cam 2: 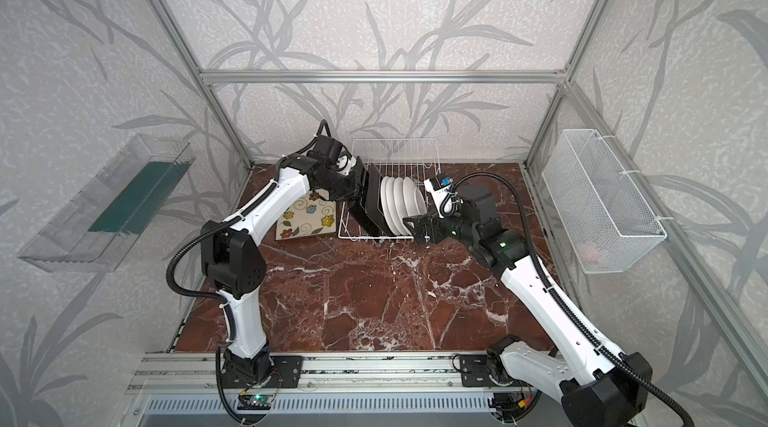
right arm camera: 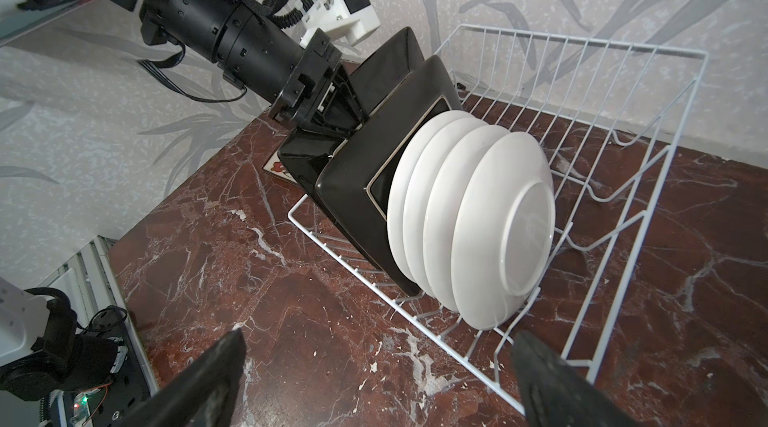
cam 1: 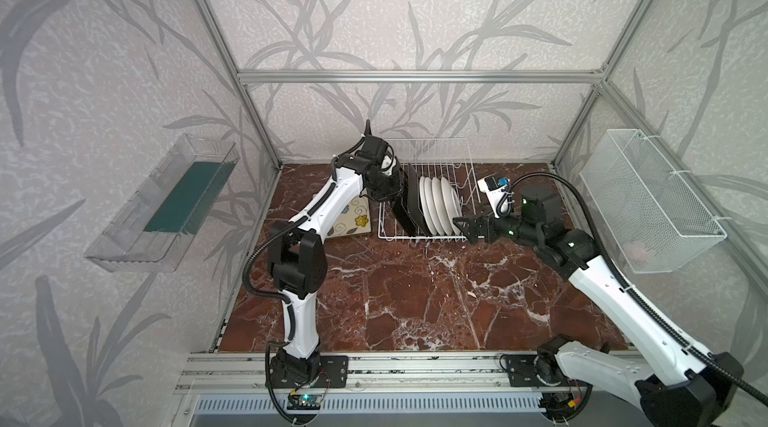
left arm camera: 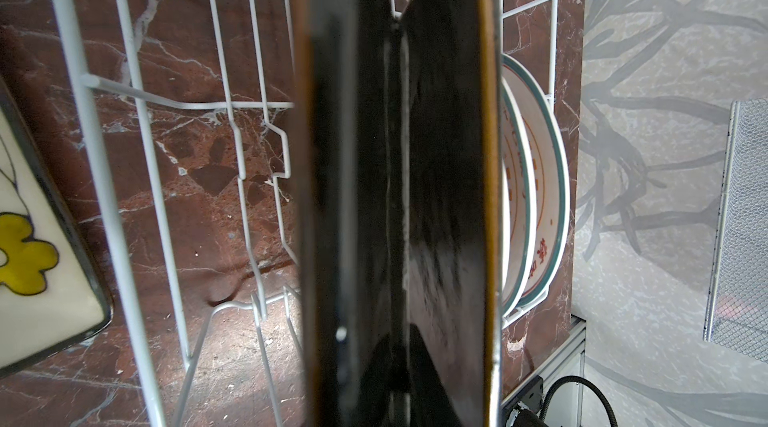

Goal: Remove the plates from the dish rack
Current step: 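Lower the left gripper and close it on the nearest black square plate's edge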

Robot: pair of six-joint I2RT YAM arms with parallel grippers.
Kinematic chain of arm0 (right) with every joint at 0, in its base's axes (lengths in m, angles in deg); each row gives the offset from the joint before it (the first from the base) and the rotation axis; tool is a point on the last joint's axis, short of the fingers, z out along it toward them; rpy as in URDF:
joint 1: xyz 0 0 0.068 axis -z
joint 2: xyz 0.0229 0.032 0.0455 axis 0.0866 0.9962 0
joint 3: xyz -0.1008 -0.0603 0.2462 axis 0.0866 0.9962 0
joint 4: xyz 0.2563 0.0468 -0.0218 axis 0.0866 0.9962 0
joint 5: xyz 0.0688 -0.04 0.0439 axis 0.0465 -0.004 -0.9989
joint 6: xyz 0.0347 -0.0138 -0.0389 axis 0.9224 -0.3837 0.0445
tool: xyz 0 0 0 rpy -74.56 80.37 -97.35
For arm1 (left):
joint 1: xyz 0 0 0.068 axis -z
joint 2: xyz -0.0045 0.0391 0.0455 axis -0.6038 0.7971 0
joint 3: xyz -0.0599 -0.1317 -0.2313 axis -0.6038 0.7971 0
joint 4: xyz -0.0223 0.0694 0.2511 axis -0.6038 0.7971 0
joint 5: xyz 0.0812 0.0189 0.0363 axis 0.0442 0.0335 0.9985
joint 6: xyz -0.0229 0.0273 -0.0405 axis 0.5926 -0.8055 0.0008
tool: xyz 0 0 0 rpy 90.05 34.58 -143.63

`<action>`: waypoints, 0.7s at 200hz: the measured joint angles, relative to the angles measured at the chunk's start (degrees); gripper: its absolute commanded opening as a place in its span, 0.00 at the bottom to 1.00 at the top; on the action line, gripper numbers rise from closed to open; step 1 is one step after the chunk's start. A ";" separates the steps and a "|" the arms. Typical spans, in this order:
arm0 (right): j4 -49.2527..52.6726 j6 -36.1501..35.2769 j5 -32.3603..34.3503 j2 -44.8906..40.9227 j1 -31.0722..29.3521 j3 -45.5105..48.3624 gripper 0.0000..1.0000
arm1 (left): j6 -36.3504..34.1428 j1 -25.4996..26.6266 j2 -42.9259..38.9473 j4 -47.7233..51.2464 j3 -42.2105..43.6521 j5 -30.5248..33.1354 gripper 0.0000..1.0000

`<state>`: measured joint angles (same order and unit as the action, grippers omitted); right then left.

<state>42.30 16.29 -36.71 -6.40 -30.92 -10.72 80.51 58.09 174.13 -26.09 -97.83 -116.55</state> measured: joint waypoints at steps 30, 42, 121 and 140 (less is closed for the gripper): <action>0.00 0.00 0.00 0.00 0.00 0.00 0.99 | 0.17 0.00 -0.02 -0.09 0.00 -0.04 0.00; 0.00 0.00 0.00 0.00 0.00 0.00 0.99 | 0.33 0.00 -0.04 -0.09 0.00 -0.04 0.00; 0.00 -0.02 0.00 0.00 0.00 0.00 0.99 | 1.40 0.11 -1.05 -0.72 0.63 0.79 0.00; 0.00 -0.04 0.00 0.00 0.00 0.00 0.99 | 1.55 0.11 -1.07 -0.72 0.63 0.83 0.00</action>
<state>42.30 16.25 -36.71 -6.40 -30.92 -10.72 82.06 58.20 173.06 -26.81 -97.20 -115.72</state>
